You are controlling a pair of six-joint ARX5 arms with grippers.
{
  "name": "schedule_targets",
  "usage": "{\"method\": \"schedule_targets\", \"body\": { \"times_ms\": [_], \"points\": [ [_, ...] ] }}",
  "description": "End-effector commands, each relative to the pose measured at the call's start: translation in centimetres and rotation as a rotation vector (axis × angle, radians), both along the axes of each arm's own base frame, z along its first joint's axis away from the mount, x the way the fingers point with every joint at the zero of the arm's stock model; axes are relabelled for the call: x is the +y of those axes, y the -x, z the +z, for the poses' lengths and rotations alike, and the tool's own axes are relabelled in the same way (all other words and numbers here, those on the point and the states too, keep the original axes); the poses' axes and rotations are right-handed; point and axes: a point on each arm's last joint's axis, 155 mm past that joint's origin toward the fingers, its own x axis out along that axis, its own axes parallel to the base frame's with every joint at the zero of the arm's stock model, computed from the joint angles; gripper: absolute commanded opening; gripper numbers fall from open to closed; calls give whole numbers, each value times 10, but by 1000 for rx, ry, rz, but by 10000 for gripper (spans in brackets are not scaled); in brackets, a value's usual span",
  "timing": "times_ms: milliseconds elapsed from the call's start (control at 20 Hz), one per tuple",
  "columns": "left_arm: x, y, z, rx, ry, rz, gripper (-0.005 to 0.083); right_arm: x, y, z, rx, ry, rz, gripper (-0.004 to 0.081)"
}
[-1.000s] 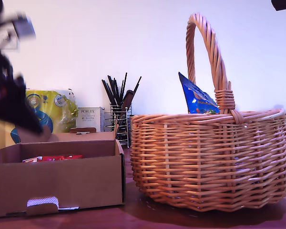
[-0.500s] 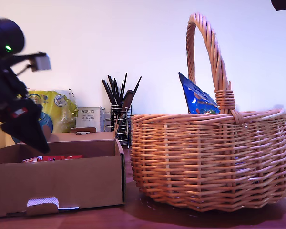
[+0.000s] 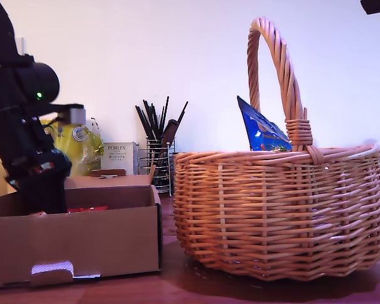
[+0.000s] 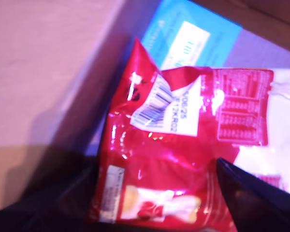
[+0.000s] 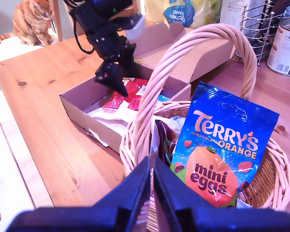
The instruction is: Move the bags of Easter eggs from the cardboard box on the left into the woven basket on the right side.
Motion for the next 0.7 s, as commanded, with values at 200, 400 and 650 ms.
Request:
{"method": "schedule_targets", "body": {
  "times_ms": [200, 400, 650],
  "points": [
    [-11, 30, -30, 145, 6, -17, 720, 1, 1, 5, -11, -5, 5, -12],
    [-17, 29, -31, 128, -7, -30, 643, 1, 0, 5, -11, -5, 5, -12],
    [-19, 23, -30, 93, -30, -38, 292, 1, 0, 5, -11, -5, 5, -12]
  ]
}}
